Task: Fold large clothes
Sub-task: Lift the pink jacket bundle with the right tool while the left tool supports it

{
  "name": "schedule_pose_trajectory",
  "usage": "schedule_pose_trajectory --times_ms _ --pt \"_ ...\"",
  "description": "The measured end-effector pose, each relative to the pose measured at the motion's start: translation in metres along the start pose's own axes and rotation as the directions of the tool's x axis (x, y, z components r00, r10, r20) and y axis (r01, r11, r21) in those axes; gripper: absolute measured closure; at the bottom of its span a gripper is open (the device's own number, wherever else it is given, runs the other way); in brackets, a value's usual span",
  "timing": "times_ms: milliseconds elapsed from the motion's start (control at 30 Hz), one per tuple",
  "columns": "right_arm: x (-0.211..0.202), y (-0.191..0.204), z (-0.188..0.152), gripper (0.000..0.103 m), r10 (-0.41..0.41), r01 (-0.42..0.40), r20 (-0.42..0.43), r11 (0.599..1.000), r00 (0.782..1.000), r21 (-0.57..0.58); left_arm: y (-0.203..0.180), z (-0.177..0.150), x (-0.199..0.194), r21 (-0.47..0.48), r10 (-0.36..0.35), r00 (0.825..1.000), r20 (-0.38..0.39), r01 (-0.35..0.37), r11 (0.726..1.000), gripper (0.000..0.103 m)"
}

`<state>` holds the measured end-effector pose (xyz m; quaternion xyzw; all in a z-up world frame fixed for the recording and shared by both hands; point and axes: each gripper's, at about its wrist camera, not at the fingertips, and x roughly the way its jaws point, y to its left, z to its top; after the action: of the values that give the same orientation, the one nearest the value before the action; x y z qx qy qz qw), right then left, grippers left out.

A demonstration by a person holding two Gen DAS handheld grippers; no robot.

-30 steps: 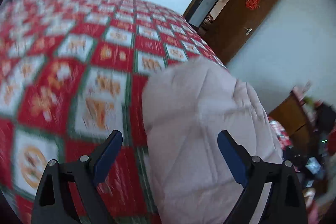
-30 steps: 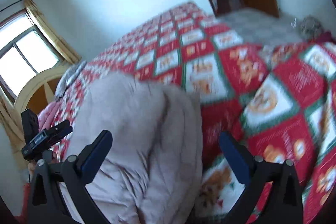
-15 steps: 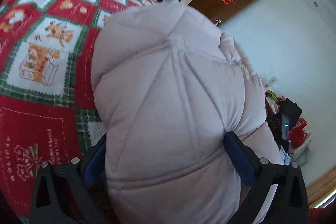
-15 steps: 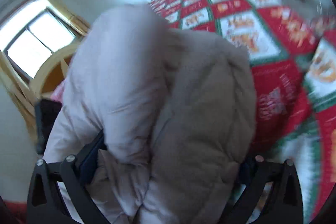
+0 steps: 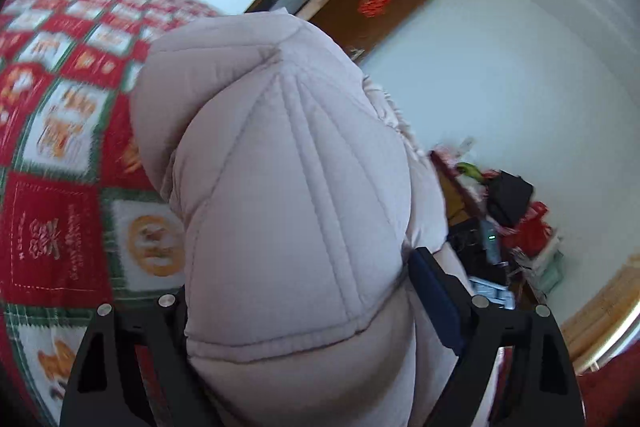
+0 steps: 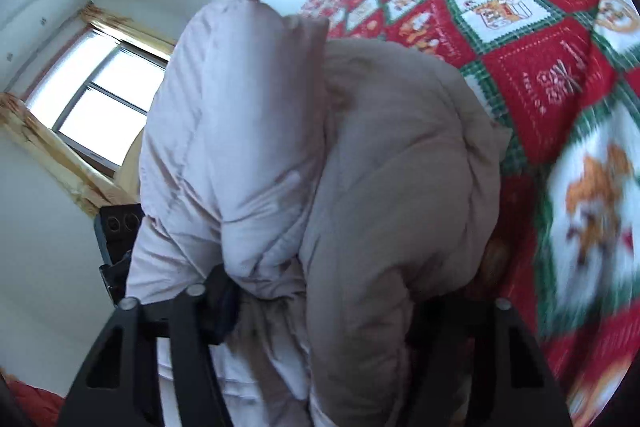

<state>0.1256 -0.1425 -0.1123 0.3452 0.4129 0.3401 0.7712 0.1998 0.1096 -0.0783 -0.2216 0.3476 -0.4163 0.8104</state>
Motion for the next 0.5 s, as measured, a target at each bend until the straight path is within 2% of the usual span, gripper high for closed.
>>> schedule_pose_trajectory --times_ms 133,233,300,400,433,500 --pt "-0.045 0.029 -0.009 0.049 0.09 -0.088 0.094 0.996 0.992 -0.022 -0.06 0.018 -0.011 0.107 -0.067 0.998 0.021 0.065 0.992 0.016" --pt "-0.09 0.063 -0.01 0.05 0.107 -0.092 0.186 0.992 0.977 -0.087 -0.103 0.03 -0.012 0.168 -0.157 0.987 0.027 0.151 0.974 0.015" --pt "-0.126 0.083 -0.008 0.05 0.088 -0.057 0.253 0.99 0.964 -0.125 -0.129 0.037 -0.008 0.202 -0.211 0.977 0.023 0.202 0.958 0.015" --pt "-0.189 0.106 -0.009 0.05 0.033 0.03 0.351 0.985 0.936 -0.172 -0.169 0.056 0.017 0.254 -0.314 0.949 -0.007 0.306 0.918 0.015" --pt "-0.206 0.11 -0.005 0.05 0.01 0.062 0.379 0.982 0.925 -0.178 -0.185 0.062 0.033 0.261 -0.355 0.934 -0.025 0.349 0.9 0.015" --pt "-0.243 0.115 -0.002 0.05 -0.054 0.142 0.438 0.975 0.897 -0.171 -0.204 0.07 0.063 0.255 -0.405 0.913 -0.059 0.406 0.878 0.015"
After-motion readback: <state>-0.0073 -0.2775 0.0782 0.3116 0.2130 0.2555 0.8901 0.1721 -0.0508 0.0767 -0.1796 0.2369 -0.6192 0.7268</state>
